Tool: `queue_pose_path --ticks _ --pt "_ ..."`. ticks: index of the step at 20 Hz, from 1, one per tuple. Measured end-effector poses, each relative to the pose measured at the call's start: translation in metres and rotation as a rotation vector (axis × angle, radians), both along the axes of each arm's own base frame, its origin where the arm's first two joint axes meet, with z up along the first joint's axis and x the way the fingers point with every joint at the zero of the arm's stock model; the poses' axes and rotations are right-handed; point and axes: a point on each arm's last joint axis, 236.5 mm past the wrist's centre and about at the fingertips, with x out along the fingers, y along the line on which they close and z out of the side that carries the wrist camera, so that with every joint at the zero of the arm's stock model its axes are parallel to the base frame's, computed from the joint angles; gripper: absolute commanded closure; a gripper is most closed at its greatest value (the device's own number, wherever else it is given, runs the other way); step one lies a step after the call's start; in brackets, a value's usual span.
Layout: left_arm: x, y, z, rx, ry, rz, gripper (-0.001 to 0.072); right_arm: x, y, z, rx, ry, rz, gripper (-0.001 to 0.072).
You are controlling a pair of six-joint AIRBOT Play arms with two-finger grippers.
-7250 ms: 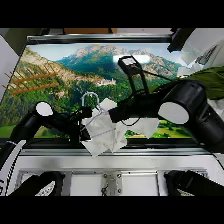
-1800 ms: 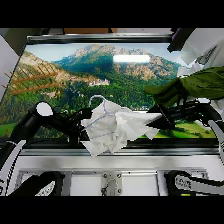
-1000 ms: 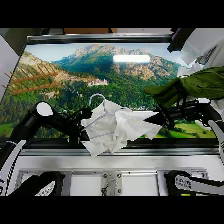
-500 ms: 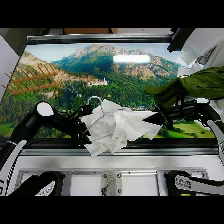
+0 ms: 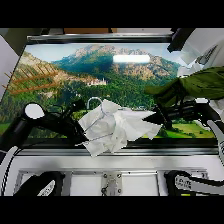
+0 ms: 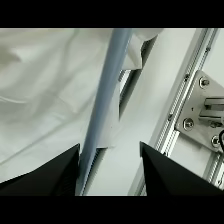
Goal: Fold the clothes and pants, and hang the long-sleeved shirts on hangers.
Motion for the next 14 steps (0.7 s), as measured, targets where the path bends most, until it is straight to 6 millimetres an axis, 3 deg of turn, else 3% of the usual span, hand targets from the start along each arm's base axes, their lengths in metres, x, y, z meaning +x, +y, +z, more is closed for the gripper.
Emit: queue_pose_path --ticks 6,10,13,14 --pt "0.018 0.027 0.019 0.016 -0.070 0.172 0.0322 0.013 0.003 0.013 0.057 0.001 -0.056 0.0702" --pt "0.052 0.066 0.050 0.001 -0.192 0.480 0.0322 0.027 0.004 0.042 0.133 -0.026 -0.129 0.0703" --pt "0.062 0.091 0.075 -0.025 -0.254 0.683 0.0320 0.035 0.005 0.068 0.160 -0.069 -0.196 0.0703" --pt "0.062 0.094 0.081 -0.038 -0.258 0.733 0.0290 0.036 0.005 0.078 0.164 -0.090 -0.217 0.0702"
